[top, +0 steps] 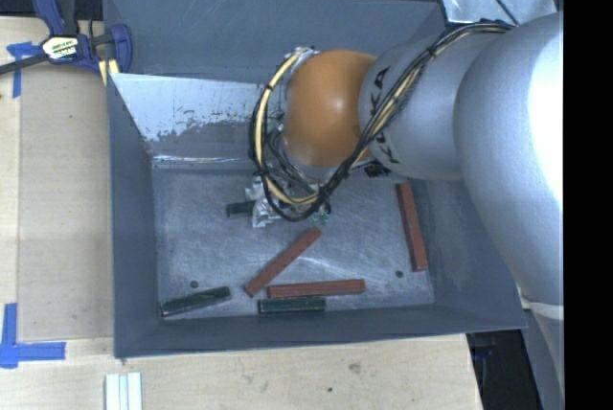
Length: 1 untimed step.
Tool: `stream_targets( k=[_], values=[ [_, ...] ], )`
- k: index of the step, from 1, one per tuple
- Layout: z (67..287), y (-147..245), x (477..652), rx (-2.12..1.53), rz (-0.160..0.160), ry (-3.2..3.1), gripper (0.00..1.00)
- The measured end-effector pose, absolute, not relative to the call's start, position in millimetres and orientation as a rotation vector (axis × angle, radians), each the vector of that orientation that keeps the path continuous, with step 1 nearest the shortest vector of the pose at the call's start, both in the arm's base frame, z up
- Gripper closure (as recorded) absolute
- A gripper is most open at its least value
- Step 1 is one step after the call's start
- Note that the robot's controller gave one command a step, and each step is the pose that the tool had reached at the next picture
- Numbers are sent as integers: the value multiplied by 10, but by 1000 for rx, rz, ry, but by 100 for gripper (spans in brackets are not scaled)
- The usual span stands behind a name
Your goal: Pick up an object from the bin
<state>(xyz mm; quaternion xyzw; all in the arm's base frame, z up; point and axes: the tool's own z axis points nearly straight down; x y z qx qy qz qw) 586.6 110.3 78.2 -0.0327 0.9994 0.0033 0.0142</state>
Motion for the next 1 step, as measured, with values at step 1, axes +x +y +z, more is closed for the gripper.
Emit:
stream_targets(
  k=[1],
  values=[
    [805,1100,5855,-102,8,3120,100]
  ],
)
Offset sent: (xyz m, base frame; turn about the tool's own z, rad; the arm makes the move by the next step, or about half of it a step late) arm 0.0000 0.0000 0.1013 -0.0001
